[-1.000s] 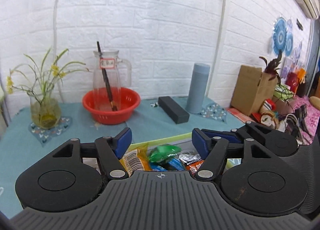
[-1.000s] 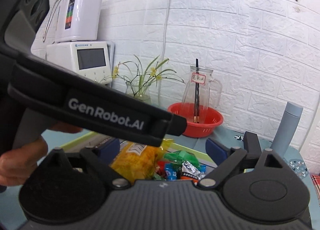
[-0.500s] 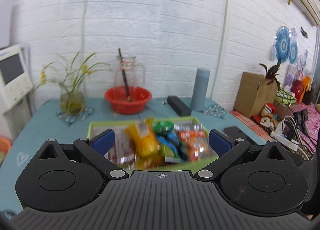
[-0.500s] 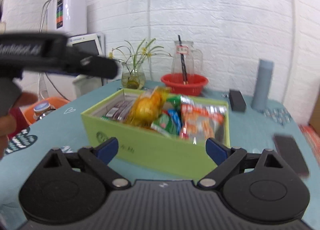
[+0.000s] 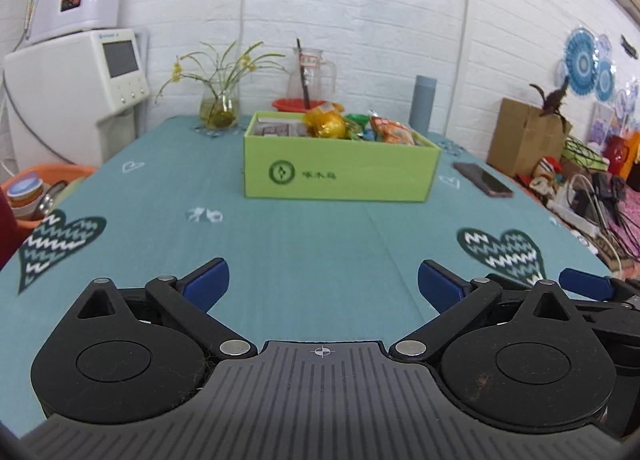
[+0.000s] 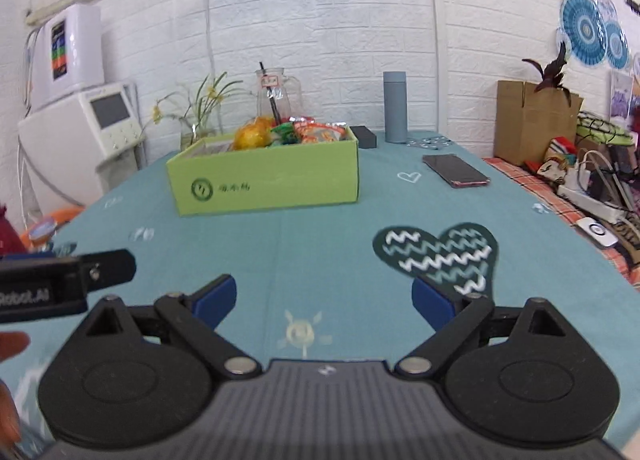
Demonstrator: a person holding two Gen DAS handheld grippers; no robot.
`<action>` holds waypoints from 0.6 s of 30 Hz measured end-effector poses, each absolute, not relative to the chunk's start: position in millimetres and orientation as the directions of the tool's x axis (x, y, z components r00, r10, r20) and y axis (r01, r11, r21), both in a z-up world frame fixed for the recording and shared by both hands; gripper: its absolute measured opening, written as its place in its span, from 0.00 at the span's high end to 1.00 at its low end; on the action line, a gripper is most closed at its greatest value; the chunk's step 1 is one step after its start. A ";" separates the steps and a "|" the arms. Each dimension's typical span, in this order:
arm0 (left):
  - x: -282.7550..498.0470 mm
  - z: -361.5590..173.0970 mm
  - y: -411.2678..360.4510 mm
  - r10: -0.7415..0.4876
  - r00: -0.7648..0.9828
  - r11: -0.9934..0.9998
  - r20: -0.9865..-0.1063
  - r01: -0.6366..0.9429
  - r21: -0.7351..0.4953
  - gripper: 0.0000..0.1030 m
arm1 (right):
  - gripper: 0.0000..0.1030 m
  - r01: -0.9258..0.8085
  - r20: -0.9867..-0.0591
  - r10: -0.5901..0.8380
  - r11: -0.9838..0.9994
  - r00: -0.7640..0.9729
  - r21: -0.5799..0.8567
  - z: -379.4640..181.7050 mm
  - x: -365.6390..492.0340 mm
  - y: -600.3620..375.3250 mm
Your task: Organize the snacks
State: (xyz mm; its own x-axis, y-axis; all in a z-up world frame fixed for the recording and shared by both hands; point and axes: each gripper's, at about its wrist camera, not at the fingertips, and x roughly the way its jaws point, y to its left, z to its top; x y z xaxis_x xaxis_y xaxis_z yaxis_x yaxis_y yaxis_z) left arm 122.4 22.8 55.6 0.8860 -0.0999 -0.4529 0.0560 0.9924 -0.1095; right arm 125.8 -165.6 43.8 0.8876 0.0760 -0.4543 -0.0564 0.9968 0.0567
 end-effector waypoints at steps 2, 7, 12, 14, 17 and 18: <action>104.4 50.0 20.5 -0.118 0.887 0.990 -0.446 0.073 -0.117 0.15 | 0.10 -0.070 -0.439 0.067 0.998 0.896 0.010 40.4 101.0 -162.5; 65.7 40.1 13.4 -0.166 0.871 0.984 -0.462 0.118 -0.132 0.14 | 0.10 -0.029 -0.373 0.004 0.998 0.928 -0.062 38.0 40.3 -160.0; 23.3 42.3 10.9 -0.167 0.882 0.984 -0.441 0.123 -0.128 0.13 | 0.10 0.000 -0.329 -0.018 0.999 0.944 -0.053 38.2 -3.6 -162.4; 7.5 44.0 12.0 -0.160 0.893 0.985 -0.421 0.118 -0.125 0.11 | 0.10 0.002 -0.299 -0.016 0.999 0.954 -0.047 37.4 -20.4 -163.2; -6.4 44.3 14.3 -0.147 0.907 0.988 -0.395 0.112 -0.110 0.11 | 0.10 -0.012 -0.278 0.005 1.000 0.960 -0.023 33.3 -31.4 -166.6; -5.4 44.4 13.9 -0.145 0.907 0.988 -0.395 0.113 -0.104 0.11 | 0.10 -0.019 -0.290 0.014 1.000 0.957 -0.014 32.5 -29.2 -167.6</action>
State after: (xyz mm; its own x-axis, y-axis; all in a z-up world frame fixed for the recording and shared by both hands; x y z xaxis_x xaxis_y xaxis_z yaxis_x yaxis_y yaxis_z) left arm -5.4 13.9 44.4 0.9070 -0.1453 -0.3952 0.1130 0.9881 -0.1040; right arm -29.2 -167.6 32.5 0.9568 0.0142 -0.2905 -0.0192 0.9997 -0.0143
